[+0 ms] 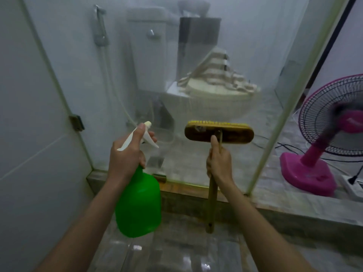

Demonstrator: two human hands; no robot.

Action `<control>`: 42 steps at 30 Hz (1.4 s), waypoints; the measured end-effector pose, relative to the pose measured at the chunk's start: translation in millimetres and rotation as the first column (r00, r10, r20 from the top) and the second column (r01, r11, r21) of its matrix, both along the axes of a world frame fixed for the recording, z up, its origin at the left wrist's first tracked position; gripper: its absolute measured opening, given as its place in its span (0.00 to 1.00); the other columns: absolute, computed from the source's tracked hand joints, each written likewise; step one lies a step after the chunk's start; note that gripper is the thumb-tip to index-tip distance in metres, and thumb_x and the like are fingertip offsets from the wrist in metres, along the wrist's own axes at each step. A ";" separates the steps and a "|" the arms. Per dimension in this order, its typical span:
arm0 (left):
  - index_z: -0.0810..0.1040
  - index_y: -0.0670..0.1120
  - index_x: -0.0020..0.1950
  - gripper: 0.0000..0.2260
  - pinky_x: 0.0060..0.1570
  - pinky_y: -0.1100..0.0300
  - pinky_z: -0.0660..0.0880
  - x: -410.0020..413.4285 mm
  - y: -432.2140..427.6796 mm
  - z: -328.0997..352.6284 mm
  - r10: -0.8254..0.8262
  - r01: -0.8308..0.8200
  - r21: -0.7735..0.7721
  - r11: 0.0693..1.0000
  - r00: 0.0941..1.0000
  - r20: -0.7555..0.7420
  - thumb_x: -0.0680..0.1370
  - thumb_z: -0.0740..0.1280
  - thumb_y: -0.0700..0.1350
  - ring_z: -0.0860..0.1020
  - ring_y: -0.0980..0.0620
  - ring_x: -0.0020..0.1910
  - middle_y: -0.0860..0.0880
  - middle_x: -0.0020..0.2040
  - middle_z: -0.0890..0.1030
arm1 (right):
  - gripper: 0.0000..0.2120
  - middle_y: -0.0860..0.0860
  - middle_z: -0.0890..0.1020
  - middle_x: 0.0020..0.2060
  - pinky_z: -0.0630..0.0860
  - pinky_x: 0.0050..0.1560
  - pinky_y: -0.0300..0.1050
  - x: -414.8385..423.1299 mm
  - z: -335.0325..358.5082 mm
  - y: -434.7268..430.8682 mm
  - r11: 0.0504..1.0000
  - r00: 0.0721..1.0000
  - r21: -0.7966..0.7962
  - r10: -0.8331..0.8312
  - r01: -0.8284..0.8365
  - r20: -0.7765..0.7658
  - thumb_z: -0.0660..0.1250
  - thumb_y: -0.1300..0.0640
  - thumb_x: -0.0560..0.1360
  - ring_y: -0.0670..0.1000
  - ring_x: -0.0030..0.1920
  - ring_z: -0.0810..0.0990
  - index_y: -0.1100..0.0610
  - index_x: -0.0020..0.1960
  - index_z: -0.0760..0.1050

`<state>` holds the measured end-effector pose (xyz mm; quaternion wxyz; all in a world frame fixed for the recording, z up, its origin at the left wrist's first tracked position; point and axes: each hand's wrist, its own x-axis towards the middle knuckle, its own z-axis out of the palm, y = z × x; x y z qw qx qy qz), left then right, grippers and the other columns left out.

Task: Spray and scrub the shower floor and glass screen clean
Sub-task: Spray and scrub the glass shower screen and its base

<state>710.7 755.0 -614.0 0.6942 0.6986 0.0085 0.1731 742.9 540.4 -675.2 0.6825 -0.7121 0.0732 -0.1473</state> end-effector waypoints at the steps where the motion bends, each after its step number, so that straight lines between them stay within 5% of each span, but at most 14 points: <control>1: 0.86 0.51 0.38 0.18 0.29 0.56 0.68 2.9 0.4 5.1 0.000 0.000 -0.008 1.000 1.000 0.003 0.82 0.64 0.56 0.69 0.51 0.18 0.47 0.44 0.87 | 0.23 0.48 0.64 0.22 0.60 0.23 0.40 4.8 17.7 2.3 1.000 1.000 -0.001 0.012 -0.012 0.024 0.57 0.41 0.80 0.46 0.20 0.62 0.52 0.31 0.63; 5: 0.85 0.47 0.47 0.16 0.29 0.57 0.69 13.2 -0.3 17.8 -0.004 0.003 0.013 1.000 1.000 0.006 0.84 0.63 0.54 0.68 0.51 0.18 0.49 0.46 0.88 | 0.17 0.49 0.64 0.24 0.61 0.23 0.40 24.3 123.3 4.6 0.994 0.965 -0.003 0.103 -0.105 0.243 0.53 0.51 0.83 0.47 0.22 0.62 0.53 0.36 0.65; 8: 0.85 0.46 0.53 0.15 0.23 0.63 0.69 16.5 -6.0 34.0 0.013 -0.013 0.035 0.999 1.000 0.007 0.84 0.62 0.53 0.69 0.53 0.19 0.53 0.47 0.87 | 0.14 0.51 0.67 0.28 0.63 0.24 0.42 24.1 134.9 -6.3 0.989 0.936 -0.017 0.144 -0.146 0.322 0.52 0.51 0.84 0.49 0.25 0.65 0.56 0.45 0.69; 12: 0.85 0.52 0.48 0.13 0.23 0.65 0.68 14.2 -16.5 93.0 -0.002 0.002 -0.001 1.000 1.000 -0.027 0.84 0.62 0.51 0.69 0.54 0.19 0.55 0.43 0.87 | 0.15 0.51 0.68 0.30 0.63 0.25 0.44 5.5 136.7 -5.1 0.997 0.976 -0.064 0.054 -0.042 0.211 0.55 0.45 0.80 0.46 0.25 0.65 0.55 0.51 0.72; 18: 0.86 0.58 0.46 0.13 0.22 0.62 0.67 6.1 -26.0 213.1 -0.031 0.028 -0.044 0.999 0.998 -0.052 0.80 0.63 0.58 0.68 0.53 0.19 0.50 0.47 0.87 | 0.11 0.50 0.67 0.30 0.62 0.25 0.44 22.5 264.4 8.1 0.997 0.959 -0.080 0.041 -0.019 0.280 0.54 0.48 0.83 0.48 0.26 0.64 0.53 0.51 0.71; 24: 0.85 0.54 0.51 0.12 0.21 0.64 0.66 -9.4 -26.0 314.6 -0.035 0.029 -0.071 0.997 0.997 -0.071 0.82 0.63 0.55 0.68 0.54 0.19 0.48 0.47 0.87 | 0.17 0.48 0.72 0.33 0.69 0.37 0.49 -39.0 227.0 -38.2 0.981 0.975 -0.168 -0.126 0.096 -0.181 0.54 0.39 0.79 0.47 0.31 0.71 0.50 0.49 0.73; 32: 0.85 0.52 0.51 0.14 0.22 0.63 0.68 -27.4 -30.1 430.6 0.007 -0.010 -0.022 1.000 0.995 -0.102 0.82 0.62 0.57 0.68 0.52 0.20 0.48 0.47 0.87 | 0.13 0.44 0.70 0.30 0.65 0.31 0.42 21.6 468.4 -0.4 0.980 0.977 -0.196 0.026 0.017 0.214 0.54 0.48 0.83 0.44 0.29 0.68 0.56 0.56 0.71; 38: 0.85 0.53 0.47 0.14 0.22 0.63 0.66 -42.1 -33.9 512.1 0.043 -0.045 -0.020 0.999 0.991 -0.129 0.84 0.62 0.55 0.68 0.53 0.19 0.48 0.46 0.87 | 0.13 0.46 0.71 0.33 0.67 0.33 0.45 -31.8 453.2 -43.4 0.967 0.994 -0.256 -0.026 -0.002 -0.107 0.54 0.43 0.82 0.43 0.29 0.69 0.51 0.52 0.70; 42: 0.85 0.54 0.49 0.13 0.22 0.64 0.67 -51.4 -35.6 560.0 0.066 -0.065 0.007 0.998 0.986 -0.156 0.85 0.62 0.53 0.68 0.53 0.19 0.50 0.46 0.87 | 0.10 0.42 0.71 0.34 0.66 0.36 0.41 -0.1 576.5 -19.5 0.952 0.996 -0.296 0.085 -0.071 0.035 0.55 0.48 0.83 0.41 0.32 0.70 0.53 0.54 0.70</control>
